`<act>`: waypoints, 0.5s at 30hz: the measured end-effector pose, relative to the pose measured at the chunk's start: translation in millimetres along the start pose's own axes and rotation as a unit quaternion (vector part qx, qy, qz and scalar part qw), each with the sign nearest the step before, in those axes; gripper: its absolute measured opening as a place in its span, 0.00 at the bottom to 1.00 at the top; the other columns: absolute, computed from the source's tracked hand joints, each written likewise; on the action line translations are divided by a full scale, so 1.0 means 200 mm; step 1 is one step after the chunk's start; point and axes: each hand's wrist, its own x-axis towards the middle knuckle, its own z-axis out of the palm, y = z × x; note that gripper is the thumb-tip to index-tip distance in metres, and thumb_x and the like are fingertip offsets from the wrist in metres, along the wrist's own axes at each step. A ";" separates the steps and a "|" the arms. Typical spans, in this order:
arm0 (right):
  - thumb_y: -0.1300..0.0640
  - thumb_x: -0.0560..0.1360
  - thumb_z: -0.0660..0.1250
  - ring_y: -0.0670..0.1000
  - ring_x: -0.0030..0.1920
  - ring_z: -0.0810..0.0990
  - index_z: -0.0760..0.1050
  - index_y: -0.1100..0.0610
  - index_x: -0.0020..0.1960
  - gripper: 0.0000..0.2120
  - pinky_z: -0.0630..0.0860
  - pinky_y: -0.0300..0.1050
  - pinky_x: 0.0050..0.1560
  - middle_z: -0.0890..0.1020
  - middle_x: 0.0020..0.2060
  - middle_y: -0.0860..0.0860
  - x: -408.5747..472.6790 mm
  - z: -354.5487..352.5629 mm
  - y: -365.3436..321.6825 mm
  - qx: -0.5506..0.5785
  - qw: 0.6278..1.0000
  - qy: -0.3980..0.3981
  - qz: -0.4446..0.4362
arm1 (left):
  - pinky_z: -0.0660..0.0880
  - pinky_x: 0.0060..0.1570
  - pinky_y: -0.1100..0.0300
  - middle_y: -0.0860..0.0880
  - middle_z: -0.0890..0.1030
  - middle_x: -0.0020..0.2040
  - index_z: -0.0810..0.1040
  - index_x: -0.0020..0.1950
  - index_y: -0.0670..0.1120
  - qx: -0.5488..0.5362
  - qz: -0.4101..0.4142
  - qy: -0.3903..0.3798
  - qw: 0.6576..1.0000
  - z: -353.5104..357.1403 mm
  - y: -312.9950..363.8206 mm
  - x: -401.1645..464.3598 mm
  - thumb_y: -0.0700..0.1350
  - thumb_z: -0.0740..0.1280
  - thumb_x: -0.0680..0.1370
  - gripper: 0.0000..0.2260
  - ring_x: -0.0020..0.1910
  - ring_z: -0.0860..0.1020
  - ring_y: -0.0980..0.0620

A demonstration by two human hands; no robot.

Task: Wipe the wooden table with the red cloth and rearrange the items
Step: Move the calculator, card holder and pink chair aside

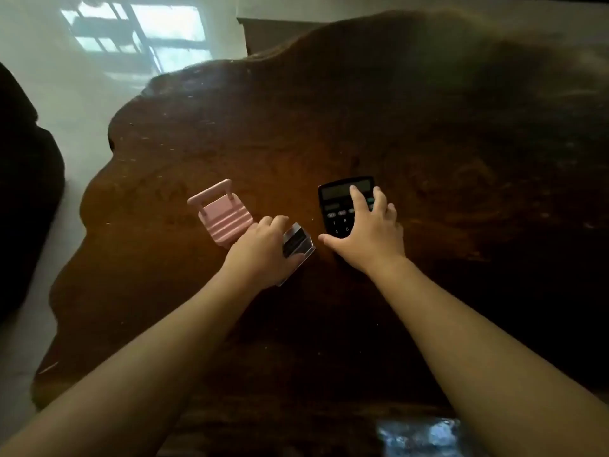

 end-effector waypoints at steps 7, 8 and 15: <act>0.26 0.65 0.71 0.68 0.76 0.62 0.40 0.45 0.81 0.59 0.70 0.64 0.67 0.53 0.81 0.63 0.06 0.15 0.06 -0.005 0.999 0.008 0.045 | 0.67 0.37 0.68 0.52 0.80 0.58 0.68 0.70 0.51 -0.018 -0.035 -0.065 0.997 0.05 0.01 0.04 0.51 0.76 0.72 0.29 0.46 0.74 0.58; 0.26 0.64 0.71 0.68 0.76 0.62 0.38 0.46 0.81 0.61 0.69 0.65 0.68 0.53 0.81 0.64 0.07 0.15 0.06 -0.008 0.999 0.006 0.049 | 0.69 0.38 0.67 0.52 0.80 0.58 0.68 0.69 0.51 -0.017 -0.036 -0.063 0.997 0.05 0.01 0.05 0.51 0.76 0.72 0.29 0.46 0.74 0.58; 0.24 0.56 0.71 0.64 0.67 0.66 0.35 0.45 0.80 0.67 0.68 0.61 0.63 0.67 0.72 0.63 0.09 0.07 0.13 0.038 0.998 0.026 0.037 | 0.70 0.32 0.69 0.52 0.81 0.57 0.66 0.71 0.51 -0.018 -0.044 -0.076 0.996 0.01 0.05 0.11 0.52 0.76 0.71 0.31 0.42 0.75 0.60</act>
